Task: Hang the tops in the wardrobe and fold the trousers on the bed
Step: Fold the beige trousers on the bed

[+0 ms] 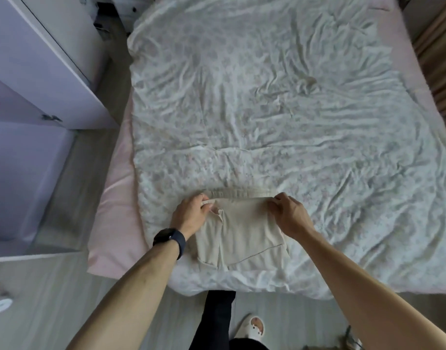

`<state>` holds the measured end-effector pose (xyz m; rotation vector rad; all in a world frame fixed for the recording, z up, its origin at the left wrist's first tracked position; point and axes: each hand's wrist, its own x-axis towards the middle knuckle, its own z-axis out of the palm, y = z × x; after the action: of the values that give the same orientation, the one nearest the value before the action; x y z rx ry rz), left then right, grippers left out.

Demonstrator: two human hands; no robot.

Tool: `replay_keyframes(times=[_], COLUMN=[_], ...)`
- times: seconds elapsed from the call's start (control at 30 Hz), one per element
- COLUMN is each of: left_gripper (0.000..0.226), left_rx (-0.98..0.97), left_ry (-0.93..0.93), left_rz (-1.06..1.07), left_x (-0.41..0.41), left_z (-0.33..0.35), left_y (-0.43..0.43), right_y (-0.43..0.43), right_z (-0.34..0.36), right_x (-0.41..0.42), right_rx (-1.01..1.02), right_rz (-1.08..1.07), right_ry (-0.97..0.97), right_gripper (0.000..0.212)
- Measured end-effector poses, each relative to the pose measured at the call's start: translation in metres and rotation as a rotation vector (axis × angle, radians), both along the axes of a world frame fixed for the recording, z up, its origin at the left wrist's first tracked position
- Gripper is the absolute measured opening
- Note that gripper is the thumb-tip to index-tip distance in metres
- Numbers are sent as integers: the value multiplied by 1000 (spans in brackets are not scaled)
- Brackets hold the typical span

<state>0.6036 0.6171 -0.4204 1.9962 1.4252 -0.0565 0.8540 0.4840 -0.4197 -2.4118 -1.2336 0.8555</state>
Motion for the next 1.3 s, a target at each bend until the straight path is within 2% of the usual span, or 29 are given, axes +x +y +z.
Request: replay_keyframes(times=[0.13, 0.3, 0.4, 0.53, 0.57, 0.63, 0.67, 0.73, 0.77, 0.83, 0.9, 0.97, 1.03, 1.13, 1.3], left_gripper=[31, 34, 35, 29, 32, 38, 41, 51, 57, 65, 68, 69, 70, 71, 71], left_rx=[51, 123, 77, 48, 126, 414, 530, 624, 611, 552, 480, 435, 430, 469, 513], left_ry=[34, 192, 88, -6, 9, 82, 46, -83, -84, 38, 171, 236, 212, 174, 137], left_rz=[-64, -224, -217, -174, -176, -222, -227, -362, -478, -662, -677, -690, -708, -697, -681], left_x=[20, 36, 40, 55, 58, 60, 61, 63, 63, 61, 57, 58, 58, 50, 45], left_z=[-48, -91, -130, -146, -142, -133, -124, -112, -110, -119, -135, -144, -148, -158, -194], left_y=[47, 87, 103, 105, 105, 99, 91, 64, 45, 20, 16, 24, 30, 33, 38], right_y=[43, 69, 83, 94, 96, 97, 96, 92, 85, 69, 51, 36, 27, 24, 22], right_z=[-49, -89, -116, -131, -132, -135, -135, -130, -127, -118, -104, -104, -118, -145, -181], right_x=[24, 46, 57, 65, 67, 65, 62, 50, 42, 14, -24, -56, -67, -54, -31], right_rx=[-76, -160, -238, -266, -268, -260, -268, -262, -226, -61, 57, 47, -44, -127, -235], right_rz=[-65, -115, -127, -157, -156, -178, -191, -218, -224, -230, -155, 27, 110, 66, -146], right_ry=[30, 61, 106, 116, 105, 75, 45, -57, -136, -342, -419, -341, -250, -242, -195], right_gripper=[27, 31, 30, 35, 36, 36, 36, 37, 37, 40, 52, 60, 63, 65, 80])
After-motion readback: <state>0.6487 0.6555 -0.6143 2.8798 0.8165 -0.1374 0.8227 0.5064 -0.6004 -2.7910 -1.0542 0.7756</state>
